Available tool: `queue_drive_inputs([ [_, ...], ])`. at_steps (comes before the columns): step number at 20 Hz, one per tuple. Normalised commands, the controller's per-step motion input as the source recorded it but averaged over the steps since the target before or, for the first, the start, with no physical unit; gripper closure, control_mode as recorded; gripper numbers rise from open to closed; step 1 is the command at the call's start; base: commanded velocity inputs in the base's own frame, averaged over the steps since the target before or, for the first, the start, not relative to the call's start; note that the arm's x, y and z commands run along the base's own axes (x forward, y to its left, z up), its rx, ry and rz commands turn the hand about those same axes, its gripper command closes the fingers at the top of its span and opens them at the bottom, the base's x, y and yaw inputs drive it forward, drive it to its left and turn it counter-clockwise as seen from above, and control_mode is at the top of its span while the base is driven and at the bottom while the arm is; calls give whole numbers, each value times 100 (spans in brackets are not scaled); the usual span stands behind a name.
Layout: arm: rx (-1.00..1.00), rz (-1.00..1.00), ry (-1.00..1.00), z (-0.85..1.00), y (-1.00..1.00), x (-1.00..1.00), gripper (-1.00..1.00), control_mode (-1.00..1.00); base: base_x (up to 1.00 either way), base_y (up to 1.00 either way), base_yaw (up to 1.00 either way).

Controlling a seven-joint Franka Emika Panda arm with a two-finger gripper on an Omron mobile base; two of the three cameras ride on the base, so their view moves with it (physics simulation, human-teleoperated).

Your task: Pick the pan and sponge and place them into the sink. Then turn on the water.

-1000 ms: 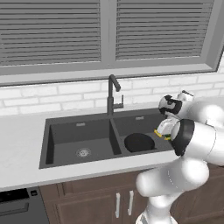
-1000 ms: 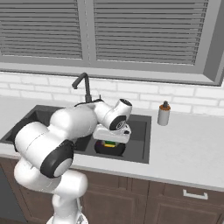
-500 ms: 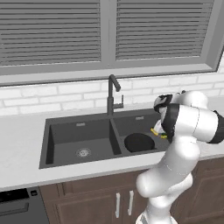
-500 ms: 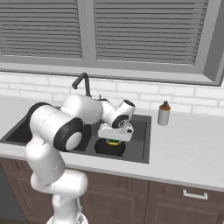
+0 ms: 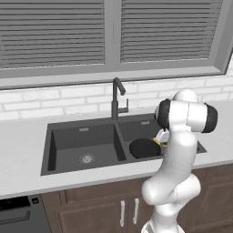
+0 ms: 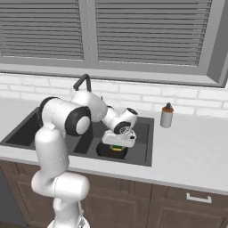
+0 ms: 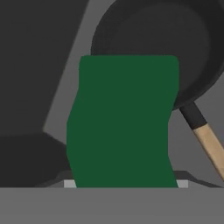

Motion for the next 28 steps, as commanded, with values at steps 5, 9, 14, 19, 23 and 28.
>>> queue_drive_inputs([
  [5, 0, 0, 0, -43, 0, 38, 100, -100, 0, 0, 0],
  [9, 0, 0, 0, -32, 0, 43, 100, -100, 0, 0, 0],
  [14, 0, 0, 0, -43, 0, 42, -100, -100, 0, 0, 0],
  [19, 0, 0, 0, -31, 0, 42, -100, -100, 0, 0, 0],
  [23, 0, 0, 0, -7, 0, 22, -100, -100, 0, 0, 0],
  [28, 0, 0, 0, 16, 0, -7, -100, -100, 0, 0, 0],
])
